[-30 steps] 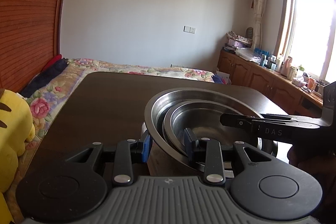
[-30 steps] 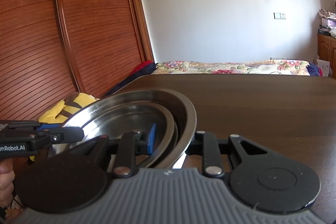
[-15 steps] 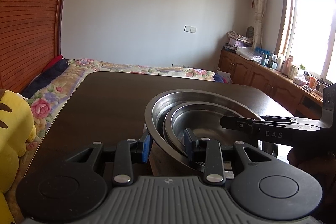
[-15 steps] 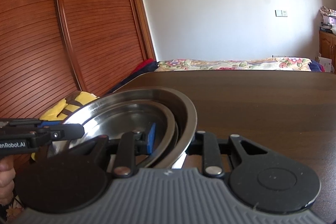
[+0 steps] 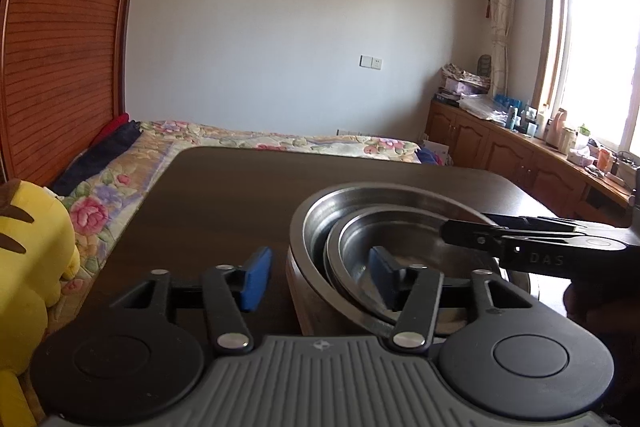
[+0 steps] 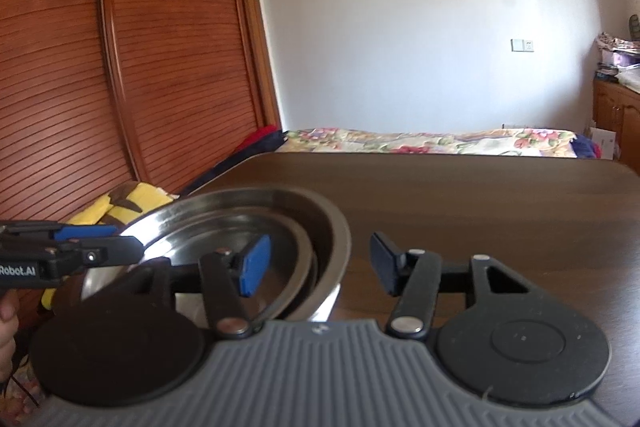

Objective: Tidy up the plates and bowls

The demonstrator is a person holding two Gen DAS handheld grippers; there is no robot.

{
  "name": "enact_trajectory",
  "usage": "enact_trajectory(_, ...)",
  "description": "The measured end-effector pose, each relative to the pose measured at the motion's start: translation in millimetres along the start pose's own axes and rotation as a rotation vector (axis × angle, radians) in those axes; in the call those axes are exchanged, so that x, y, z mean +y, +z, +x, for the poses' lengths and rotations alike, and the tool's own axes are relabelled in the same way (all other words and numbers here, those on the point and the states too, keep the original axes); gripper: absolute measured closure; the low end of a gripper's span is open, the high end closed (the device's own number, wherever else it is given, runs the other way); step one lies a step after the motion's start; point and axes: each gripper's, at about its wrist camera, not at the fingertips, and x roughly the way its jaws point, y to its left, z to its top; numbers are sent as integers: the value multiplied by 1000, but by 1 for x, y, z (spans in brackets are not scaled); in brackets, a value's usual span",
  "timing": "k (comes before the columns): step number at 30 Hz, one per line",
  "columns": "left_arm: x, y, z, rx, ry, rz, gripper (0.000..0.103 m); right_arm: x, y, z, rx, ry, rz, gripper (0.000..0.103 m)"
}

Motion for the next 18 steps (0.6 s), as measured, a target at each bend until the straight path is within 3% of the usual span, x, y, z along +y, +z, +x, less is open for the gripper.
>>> enact_trajectory(7,-9,10,-10,-40,17,37,38,-5,8,-22,-53,-45,-4,43)
enact_trajectory(18,-29,16,-37,-92,29,78,23,-3,14,-61,-123,-109,-19,39)
